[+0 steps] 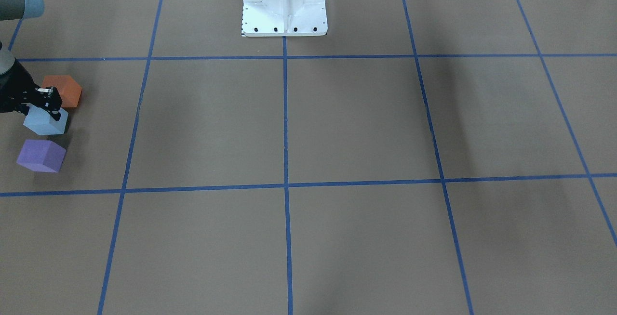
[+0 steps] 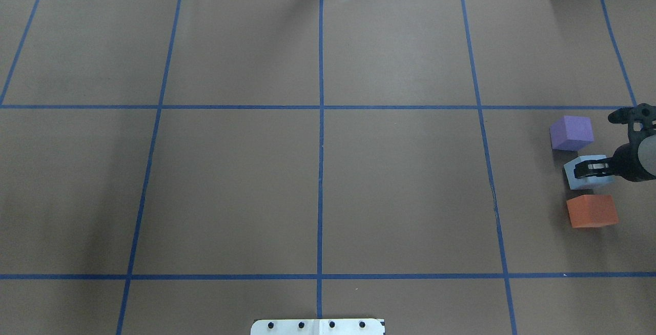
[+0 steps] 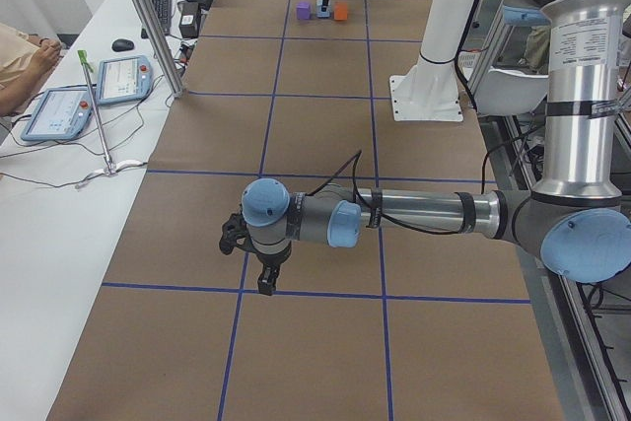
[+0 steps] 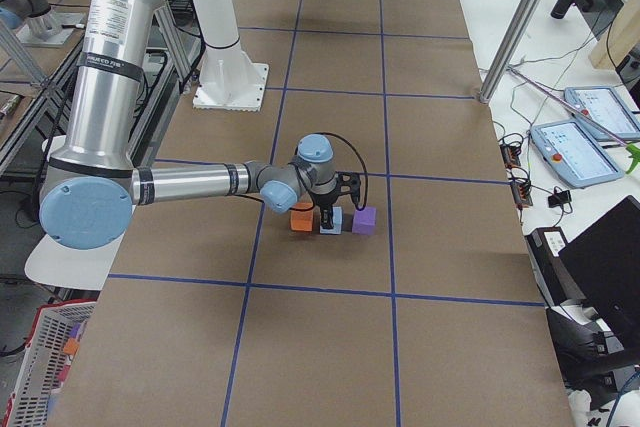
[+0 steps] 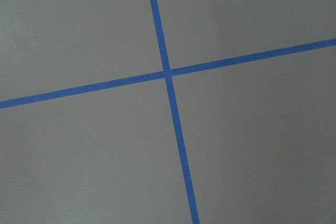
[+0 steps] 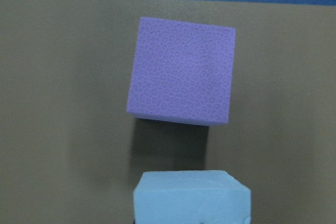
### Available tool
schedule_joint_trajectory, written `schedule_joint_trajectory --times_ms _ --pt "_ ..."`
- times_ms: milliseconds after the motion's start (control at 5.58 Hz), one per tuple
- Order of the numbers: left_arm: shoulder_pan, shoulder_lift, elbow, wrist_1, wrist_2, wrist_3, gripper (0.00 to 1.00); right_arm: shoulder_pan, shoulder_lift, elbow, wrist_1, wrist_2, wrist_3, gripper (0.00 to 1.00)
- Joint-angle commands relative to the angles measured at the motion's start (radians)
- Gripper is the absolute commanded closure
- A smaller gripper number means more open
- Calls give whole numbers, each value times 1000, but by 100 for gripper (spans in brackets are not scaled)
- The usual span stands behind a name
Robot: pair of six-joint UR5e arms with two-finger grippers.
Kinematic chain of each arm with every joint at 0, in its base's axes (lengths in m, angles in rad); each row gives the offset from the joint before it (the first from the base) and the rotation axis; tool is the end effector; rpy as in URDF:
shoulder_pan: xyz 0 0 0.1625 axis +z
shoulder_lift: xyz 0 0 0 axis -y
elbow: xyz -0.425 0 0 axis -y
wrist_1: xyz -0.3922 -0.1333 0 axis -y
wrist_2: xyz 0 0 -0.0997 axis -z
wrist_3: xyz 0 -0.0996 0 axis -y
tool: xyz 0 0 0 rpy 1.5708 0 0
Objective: Place blue block between orange and purple blocks
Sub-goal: 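Lower the light-blue cube between the purple and orange cubes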
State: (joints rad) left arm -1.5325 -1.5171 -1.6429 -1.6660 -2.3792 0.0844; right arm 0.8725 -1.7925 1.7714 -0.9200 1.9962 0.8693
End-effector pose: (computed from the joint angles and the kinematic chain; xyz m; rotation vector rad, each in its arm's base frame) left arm -0.0430 -0.4782 0.6367 0.1261 0.8057 0.1617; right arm -0.2075 -0.3907 0.6000 0.1488 -0.7284 0.0291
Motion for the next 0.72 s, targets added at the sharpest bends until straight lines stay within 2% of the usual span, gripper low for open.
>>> schedule_joint_trajectory --times_ms 0,358,538 --pt "2 0 0 -1 0 0 0 -6 2 0 4 -4 -10 1" --pt "0 0 0 -1 0 0 0 12 -5 46 0 15 -18 0" --pt "0 2 0 -1 0 2 0 107 -2 60 -14 117 -57 0"
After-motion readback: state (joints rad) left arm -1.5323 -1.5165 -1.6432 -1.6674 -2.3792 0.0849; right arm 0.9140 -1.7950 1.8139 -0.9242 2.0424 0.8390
